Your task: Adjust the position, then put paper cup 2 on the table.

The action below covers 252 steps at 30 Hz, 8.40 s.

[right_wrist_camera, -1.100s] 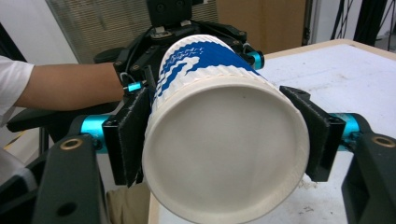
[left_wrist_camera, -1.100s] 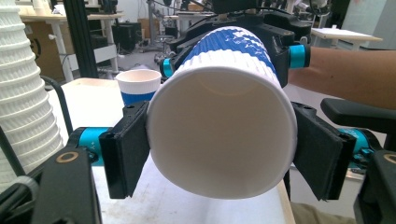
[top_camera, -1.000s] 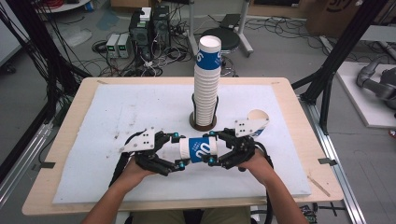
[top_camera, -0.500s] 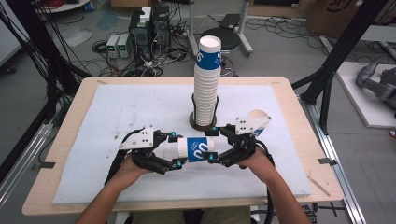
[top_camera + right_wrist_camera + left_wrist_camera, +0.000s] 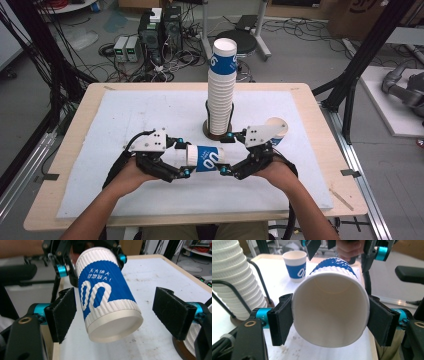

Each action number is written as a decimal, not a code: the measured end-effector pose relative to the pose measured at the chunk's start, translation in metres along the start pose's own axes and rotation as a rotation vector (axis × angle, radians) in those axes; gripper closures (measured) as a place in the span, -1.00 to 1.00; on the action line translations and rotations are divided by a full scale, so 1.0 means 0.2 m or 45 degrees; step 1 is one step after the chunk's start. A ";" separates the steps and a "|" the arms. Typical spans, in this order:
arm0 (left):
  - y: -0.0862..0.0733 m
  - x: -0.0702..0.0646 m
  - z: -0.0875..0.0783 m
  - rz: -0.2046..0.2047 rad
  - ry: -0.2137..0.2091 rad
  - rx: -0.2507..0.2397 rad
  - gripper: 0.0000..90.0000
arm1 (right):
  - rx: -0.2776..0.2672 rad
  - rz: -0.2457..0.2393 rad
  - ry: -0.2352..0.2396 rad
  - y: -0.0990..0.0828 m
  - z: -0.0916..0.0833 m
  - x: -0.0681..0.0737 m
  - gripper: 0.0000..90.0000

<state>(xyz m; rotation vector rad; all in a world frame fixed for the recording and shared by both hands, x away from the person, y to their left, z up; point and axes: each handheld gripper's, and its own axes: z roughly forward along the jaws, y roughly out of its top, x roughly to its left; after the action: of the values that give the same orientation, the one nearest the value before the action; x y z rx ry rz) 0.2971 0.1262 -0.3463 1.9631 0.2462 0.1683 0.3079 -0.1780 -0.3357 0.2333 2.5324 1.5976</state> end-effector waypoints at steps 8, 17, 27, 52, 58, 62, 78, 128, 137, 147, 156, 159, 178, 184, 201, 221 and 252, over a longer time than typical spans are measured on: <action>0.05 0.01 -0.01 0.030 -0.012 0.122 -0.38 | 0.129 -0.102 0.002 0.06 0.04 0.01 -0.56; 0.11 0.02 0.01 0.066 -0.026 0.251 -0.38 | 0.246 -0.191 0.007 0.10 0.10 0.02 -0.56; 0.15 0.02 0.04 0.071 -0.027 0.348 -0.38 | 0.361 -0.259 0.016 0.11 0.16 0.03 -0.56; 0.16 0.01 0.12 0.092 -0.016 0.499 -0.38 | 0.601 -0.409 -0.013 0.11 0.30 0.08 -0.40; 0.16 0.00 0.14 0.097 -0.004 0.516 -0.39 | 0.637 -0.411 -0.015 0.10 0.31 0.09 -0.38; 0.16 -0.01 0.15 0.095 0.011 0.524 -0.41 | 0.656 -0.399 -0.024 0.10 0.32 0.09 -0.37; 0.13 0.00 0.09 0.022 0.011 0.232 -0.55 | 0.580 -0.296 -0.036 0.07 0.27 0.07 -0.36; -0.44 0.03 -0.22 -0.221 0.566 -0.350 -0.61 | -0.097 0.048 -0.295 -0.29 -0.01 0.02 -0.37; -0.46 0.03 -0.26 -0.228 0.596 -0.363 -0.60 | -0.114 0.050 -0.298 -0.28 0.01 0.01 -0.37; -0.47 0.04 -0.31 -0.246 0.638 -0.388 -0.60 | -0.117 0.054 -0.278 -0.26 0.05 0.01 -0.37; -0.49 0.05 -0.37 -0.266 0.675 -0.401 -0.59 | -0.149 0.042 -0.264 -0.20 0.18 -0.02 -0.37; -0.50 0.05 -0.38 -0.272 0.685 -0.399 -0.59 | -0.156 0.039 -0.258 -0.17 0.24 -0.03 -0.37; -0.53 0.05 -0.44 -0.280 0.749 -0.405 -0.59 | -0.203 0.120 -0.281 -0.12 0.62 -0.10 -0.37; -0.53 0.05 -0.44 -0.277 0.741 -0.397 -0.59 | -0.178 0.152 -0.289 -0.13 0.72 -0.11 -0.38; -0.54 0.05 -0.43 -0.283 0.736 -0.388 -0.59 | -0.046 0.256 -0.293 -0.19 0.90 -0.13 -0.38; -0.55 0.06 -0.42 -0.292 0.730 -0.377 -0.59 | 0.140 0.174 -0.266 -0.19 0.88 -0.12 -0.39; -0.55 0.07 -0.40 -0.343 0.692 -0.384 -0.58 | 0.114 0.217 -0.277 -0.30 0.58 -0.10 -0.57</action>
<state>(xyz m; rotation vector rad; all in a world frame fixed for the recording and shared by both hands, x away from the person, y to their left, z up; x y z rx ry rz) 0.2815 0.2436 -0.4160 1.5349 0.7874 0.5315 0.3465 -0.1048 -0.4380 0.6132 2.4732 1.4243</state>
